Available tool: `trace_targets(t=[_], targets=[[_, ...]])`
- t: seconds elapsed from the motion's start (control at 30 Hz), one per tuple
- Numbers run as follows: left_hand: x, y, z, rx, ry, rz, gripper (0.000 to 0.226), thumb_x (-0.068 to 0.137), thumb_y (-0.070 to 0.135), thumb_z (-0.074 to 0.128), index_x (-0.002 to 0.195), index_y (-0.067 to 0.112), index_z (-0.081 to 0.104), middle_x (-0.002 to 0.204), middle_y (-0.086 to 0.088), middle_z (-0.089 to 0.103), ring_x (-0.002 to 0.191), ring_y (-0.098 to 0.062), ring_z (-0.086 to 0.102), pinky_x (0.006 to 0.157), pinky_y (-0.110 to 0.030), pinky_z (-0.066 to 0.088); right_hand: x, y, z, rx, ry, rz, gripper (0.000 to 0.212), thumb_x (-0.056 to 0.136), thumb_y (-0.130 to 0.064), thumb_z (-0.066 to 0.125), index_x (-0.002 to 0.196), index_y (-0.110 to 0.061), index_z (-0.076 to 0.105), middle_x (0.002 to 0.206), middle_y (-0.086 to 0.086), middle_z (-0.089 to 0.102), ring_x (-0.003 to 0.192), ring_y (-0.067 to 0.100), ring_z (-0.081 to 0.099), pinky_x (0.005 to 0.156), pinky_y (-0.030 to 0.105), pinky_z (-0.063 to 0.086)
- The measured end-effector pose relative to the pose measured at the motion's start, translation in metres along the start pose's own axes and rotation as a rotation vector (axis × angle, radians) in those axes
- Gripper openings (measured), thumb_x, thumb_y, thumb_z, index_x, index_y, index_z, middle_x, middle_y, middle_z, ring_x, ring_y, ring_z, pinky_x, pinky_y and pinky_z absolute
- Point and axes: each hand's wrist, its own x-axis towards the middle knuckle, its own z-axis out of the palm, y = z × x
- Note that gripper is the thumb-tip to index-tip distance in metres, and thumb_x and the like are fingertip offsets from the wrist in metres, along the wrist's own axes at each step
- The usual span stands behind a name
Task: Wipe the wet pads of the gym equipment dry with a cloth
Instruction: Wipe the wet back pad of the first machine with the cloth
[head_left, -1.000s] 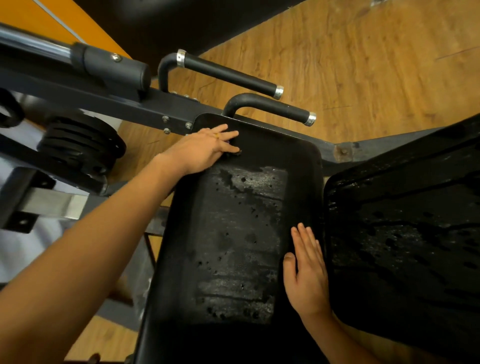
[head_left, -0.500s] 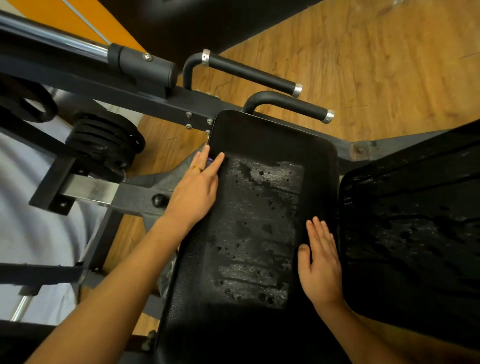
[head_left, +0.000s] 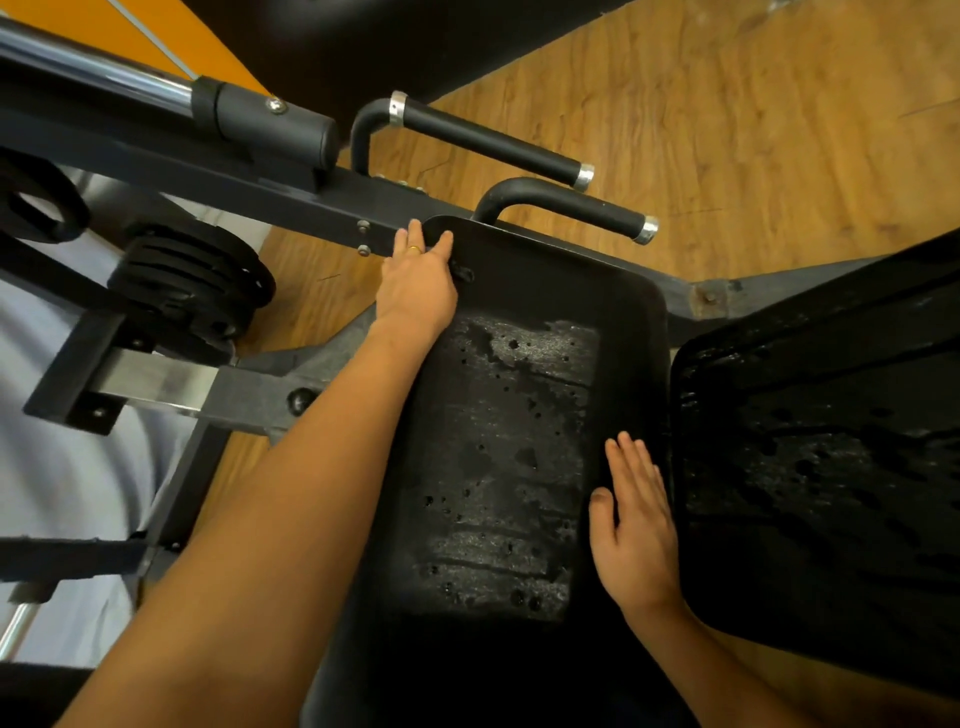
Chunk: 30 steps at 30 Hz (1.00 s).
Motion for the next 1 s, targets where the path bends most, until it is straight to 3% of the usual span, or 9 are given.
trace_targets(t=[0.23,0.47,0.73,1.0], targets=[[-0.075,-0.012,0.007,0.028,-0.011,0.037,0.062,0.106,0.014,0.035,0.162,0.012,0.01,0.167,-0.019,-0.009,0.156,-0.032,-0.005,0.124,-0.047,0.01,0.0,-0.002,-0.001,0.005,-0.019,0.018,0.057,0.099,-0.026,0.037,0.154,-0.011,0.038,0.163,-0.001,0.028,0.154,0.009,0.015,0.124,0.02,0.001],[-0.155,-0.017,0.016,0.065,0.045,-0.07,0.058,0.109,0.015,0.034,0.161,0.006,0.009,0.166,-0.027,-0.004,0.154,-0.039,0.009,0.122,-0.046,0.021,0.0,-0.001,-0.002,0.004,-0.017,0.003,0.057,0.099,-0.026,0.036,0.153,-0.008,0.04,0.163,0.001,0.029,0.154,0.013,0.017,0.126,0.025,0.005],[-0.099,-0.018,0.022,-0.016,0.071,-0.051,0.054,0.109,0.009,0.034,0.16,0.009,0.017,0.168,-0.019,0.001,0.156,-0.032,0.002,0.124,-0.045,0.018,0.001,0.0,-0.001,0.01,-0.013,0.003,0.057,0.099,-0.025,0.038,0.153,-0.009,0.04,0.163,0.001,0.029,0.154,0.012,0.017,0.124,0.02,0.001],[-0.039,-0.009,0.014,-0.121,0.08,-0.035,0.06,0.107,0.011,0.037,0.162,0.015,0.013,0.168,-0.016,0.01,0.156,-0.032,0.004,0.124,-0.049,0.019,0.001,-0.001,-0.001,0.01,-0.005,0.002,0.056,0.099,-0.024,0.038,0.154,-0.01,0.038,0.163,0.0,0.029,0.153,0.01,0.016,0.124,0.02,0.001]])
